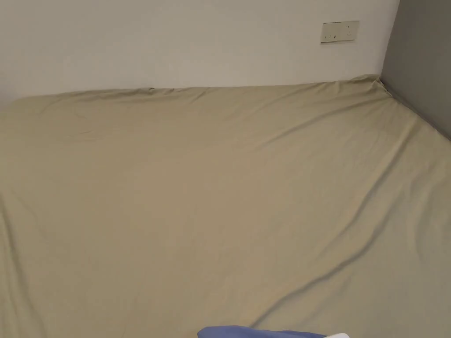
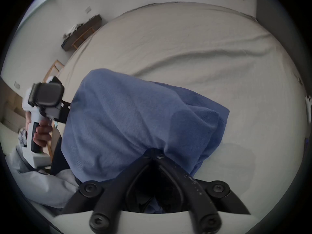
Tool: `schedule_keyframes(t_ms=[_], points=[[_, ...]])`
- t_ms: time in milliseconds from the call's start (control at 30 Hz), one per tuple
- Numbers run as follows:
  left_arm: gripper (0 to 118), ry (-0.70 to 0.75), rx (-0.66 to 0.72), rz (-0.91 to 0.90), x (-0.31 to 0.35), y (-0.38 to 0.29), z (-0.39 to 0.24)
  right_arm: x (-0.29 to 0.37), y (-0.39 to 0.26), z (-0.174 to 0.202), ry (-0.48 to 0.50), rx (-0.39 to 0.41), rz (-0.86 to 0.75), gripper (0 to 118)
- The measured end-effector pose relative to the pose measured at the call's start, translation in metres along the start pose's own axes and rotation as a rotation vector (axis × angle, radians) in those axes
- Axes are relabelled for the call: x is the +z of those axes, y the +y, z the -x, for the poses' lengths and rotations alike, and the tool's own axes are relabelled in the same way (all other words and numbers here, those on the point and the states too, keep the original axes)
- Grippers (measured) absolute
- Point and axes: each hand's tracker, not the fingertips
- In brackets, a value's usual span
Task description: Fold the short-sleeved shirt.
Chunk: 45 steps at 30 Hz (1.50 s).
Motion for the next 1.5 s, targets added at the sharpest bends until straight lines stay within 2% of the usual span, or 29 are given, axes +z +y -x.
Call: schedule_keyframes(t_ms=[33,67,100,133,200,267,367,433,500,600,633,733,767,867,900,1033,1067,1100,1133,1167,1200,1233,1300,1333,1433,1467,1500], points=[[74,0.039,0.024,0.028,-0.009,0.000,0.002,0.000,-0.001,-0.003,0.013,-0.018,-0.004,2],[44,0.083,0.029,0.024,-0.015,-0.002,0.002,0.001,-0.002,-0.005,0.022,-0.031,-0.010,2],[25,0.154,0.006,0.014,-0.018,-0.003,-0.002,0.002,-0.004,-0.007,0.033,-0.047,-0.019,2],[24,0.177,0.003,0.009,-0.019,-0.005,-0.003,0.002,-0.007,-0.013,0.049,-0.064,-0.034,2],[22,0.110,0.027,0.005,-0.009,-0.006,-0.010,0.010,-0.013,-0.014,0.065,-0.073,-0.076,2],[20,0.143,-0.010,0.005,0.003,0.003,-0.018,0.025,-0.015,-0.014,0.086,-0.100,-0.147,2],[19,0.144,-0.032,-0.009,0.022,0.007,-0.046,0.050,-0.010,-0.013,0.060,-0.088,-0.222,2],[19,0.144,-0.061,-0.041,0.050,0.020,-0.059,0.062,-0.003,-0.011,0.015,-0.088,-0.273,2],[19,0.170,-0.091,-0.077,0.093,0.042,-0.056,0.072,0.002,-0.010,0.010,-0.094,-0.304,2],[19,0.280,-0.141,-0.189,0.166,0.070,-0.060,0.083,0.011,0.002,-0.012,-0.101,-0.339,2],[19,0.312,-0.133,-0.228,0.194,0.102,-0.019,0.081,0.012,0.004,-0.025,-0.102,-0.345,2],[19,0.408,-0.084,-0.338,0.268,0.132,0.001,0.071,0.018,0.011,-0.061,-0.095,-0.342,2],[19,0.439,-0.055,-0.378,0.261,0.115,-0.047,0.067,0.020,0.014,-0.065,-0.098,-0.337,2],[19,0.513,0.036,-0.462,0.312,0.138,-0.021,0.054,0.022,0.030,-0.061,-0.115,-0.323,2],[19,0.536,0.065,-0.486,0.351,0.145,0.010,0.050,0.024,0.034,-0.060,-0.116,-0.317,2],[19,0.615,0.172,-0.526,0.365,0.146,0.055,0.046,0.036,0.052,-0.061,-0.081,-0.290,2],[25,0.620,0.190,-0.541,0.363,0.142,0.062,0.045,0.035,0.061,-0.059,-0.070,-0.290,2],[45,0.664,0.190,-0.564,0.359,0.138,0.065,0.045,0.036,0.064,-0.057,-0.063,-0.290,2],[75,0.774,0.161,-0.611,0.351,0.134,0.063,0.045,0.038,0.066,-0.056,-0.058,-0.290,2],[105,0.825,0.096,-0.669,0.348,0.127,0.060,0.045,0.038,0.068,-0.058,-0.055,-0.291,2],[118,0.867,0.054,-0.709,0.349,0.120,0.055,0.052,0.041,0.066,-0.062,-0.052,-0.297,2],[118,0.906,0.068,-0.747,0.351,0.114,0.050,0.055,0.041,0.067,-0.067,-0.050,-0.302,2],[108,0.939,0.017,-0.835,0.372,0.124,0.053,0.060,0.039,0.067,-0.060,-0.055,-0.321,2],[96,0.962,-0.012,-0.853,0.376,0.114,0.041,0.060,0.034,0.058,-0.052,-0.062,-0.331,2],[24,0.957,-0.123,-0.870,0.372,0.085,0.008,0.065,0.027,0.051,-0.049,-0.072,-0.358,2],[7,0.940,-0.148,-0.856,0.370,0.076,0.000,0.065,0.024,0.044,-0.047,-0.074,-0.364,2],[2,0.913,-0.162,-0.841,0.364,0.066,-0.009,0.067,0.021,0.041,-0.044,-0.077,-0.370,2]])
